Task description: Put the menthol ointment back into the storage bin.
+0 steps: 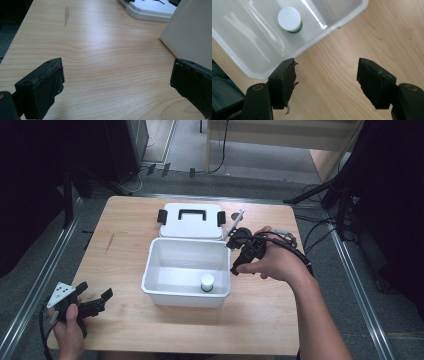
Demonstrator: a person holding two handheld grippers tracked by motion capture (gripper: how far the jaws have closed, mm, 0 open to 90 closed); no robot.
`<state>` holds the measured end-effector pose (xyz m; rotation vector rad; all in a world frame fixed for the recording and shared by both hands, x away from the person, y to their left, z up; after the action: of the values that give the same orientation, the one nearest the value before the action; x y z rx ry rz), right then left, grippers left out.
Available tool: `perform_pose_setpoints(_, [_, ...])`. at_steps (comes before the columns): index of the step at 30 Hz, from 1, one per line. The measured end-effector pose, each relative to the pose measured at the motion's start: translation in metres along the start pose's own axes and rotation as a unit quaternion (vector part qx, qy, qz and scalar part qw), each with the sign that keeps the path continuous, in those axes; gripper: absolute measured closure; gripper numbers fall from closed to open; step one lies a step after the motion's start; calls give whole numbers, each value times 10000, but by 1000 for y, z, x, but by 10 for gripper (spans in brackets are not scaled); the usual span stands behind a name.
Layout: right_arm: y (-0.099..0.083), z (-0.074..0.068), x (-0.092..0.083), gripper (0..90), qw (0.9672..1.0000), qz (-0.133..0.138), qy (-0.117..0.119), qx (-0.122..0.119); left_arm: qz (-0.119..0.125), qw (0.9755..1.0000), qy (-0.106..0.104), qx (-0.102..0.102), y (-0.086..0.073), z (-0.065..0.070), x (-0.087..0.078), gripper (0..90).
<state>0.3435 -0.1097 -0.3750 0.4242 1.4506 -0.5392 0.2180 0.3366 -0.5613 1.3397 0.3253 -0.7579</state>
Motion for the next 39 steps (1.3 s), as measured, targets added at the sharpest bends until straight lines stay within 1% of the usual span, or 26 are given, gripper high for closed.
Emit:
perform_pose_setpoints(2, [-7, 4, 1, 322, 10000, 3, 10, 65, 0, 10000, 1, 5, 0, 0, 0, 0])
perform_pose_setpoints(3, [-13, 8, 3, 321, 9999, 13, 15, 128, -1, 10000, -1, 5, 0, 0, 0, 0])
perform_pose_setpoints(4, [-13, 8, 3, 321, 9999, 13, 15, 128, -1, 10000, -1, 6, 0, 0, 0, 0])
perform_pose_setpoints(7, [-22, 13, 7, 320, 9998, 2, 44, 210, 6, 10000, -1, 4, 0, 0, 0, 0])
perform_pose_setpoints(9, [-30, 18, 13, 316, 9995, -34, 81, 302, 9, 10000, -2, 5, 0, 0, 0, 0])
perform_pose_setpoints(10, [-30, 18, 13, 316, 9995, -34, 81, 302, 9, 10000, -3, -5, 0, 0, 0, 0])
perform_pose_setpoints(12, [-37, 21, 18, 315, 9992, -66, 107, 378, 14, 10000, -8, -6, 0, 0, 0, 0])
perform_pose_setpoints(14, [-41, 24, 23, 310, 9991, -54, 122, 396, 10, 10000, -5, 13, 0, 0, 0, 0])
perform_pose_setpoints(15, [-44, 25, 26, 308, 9988, -65, 160, 465, 4, 10000, -6, 14, 0, 0, 0, 0])
perform_pose_setpoints(17, [-53, 29, 35, 294, 9985, -65, 209, 493, -1, 10000, -4, 19, 0, 0, 0, 0])
perform_pose_setpoints(19, [-56, 30, 38, 290, 9984, -54, 216, 511, -12, 10000, -2, 29, 0, 0, 0, 0])
perform_pose_setpoints(21, [-62, 32, 44, 271, 9979, -73, 272, 582, -22, 10000, 2, 42, 0, 0, -1, 0])
perform_pose_setpoints(23, [-67, 35, 50, 260, 9974, -34, 314, 653, -11, 10000, 11, 30, 0, 0, 0, 0])
perform_pose_setpoints(26, [-76, 37, 57, 225, 9962, -6, 325, 805, -11, 10000, 16, 30, 0, 0, 0, 0])
perform_pose_setpoints(27, [-79, 39, 60, 217, 9963, 38, 328, 790, -12, 10000, 16, 29, 0, 0, 0, 0])
perform_pose_setpoints(30, [-87, 40, 68, 208, 9950, 169, 473, 865, -4, 10000, 17, 18, 0, 1, 0, 0])
perform_pose_setpoints(33, [-95, 42, 76, 194, 9943, 259, 410, 953, -17, 10000, 27, 22, 0, 1, 0, 0])
perform_pose_setpoints(36, [-103, 44, 85, 180, 9919, 421, 331, 1153, -18, 10000, 27, 24, 0, 1, 0, 0])
perform_pose_setpoints(39, [-110, 45, 91, 143, 9897, 614, 284, 1264, -11, 10000, 32, 26, 0, 1, 0, 0])
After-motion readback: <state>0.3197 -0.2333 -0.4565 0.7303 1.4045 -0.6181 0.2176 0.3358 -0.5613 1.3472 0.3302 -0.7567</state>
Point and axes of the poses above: each handheld gripper's, and its own axes: x roughly forward along the jaws, y roughly out of its top, z roughly to its right, the point moved 2 cm from there along x, roughly forward along the jaws, and after that the axes turned 14 degrees about -z, right-handed, at the moved point
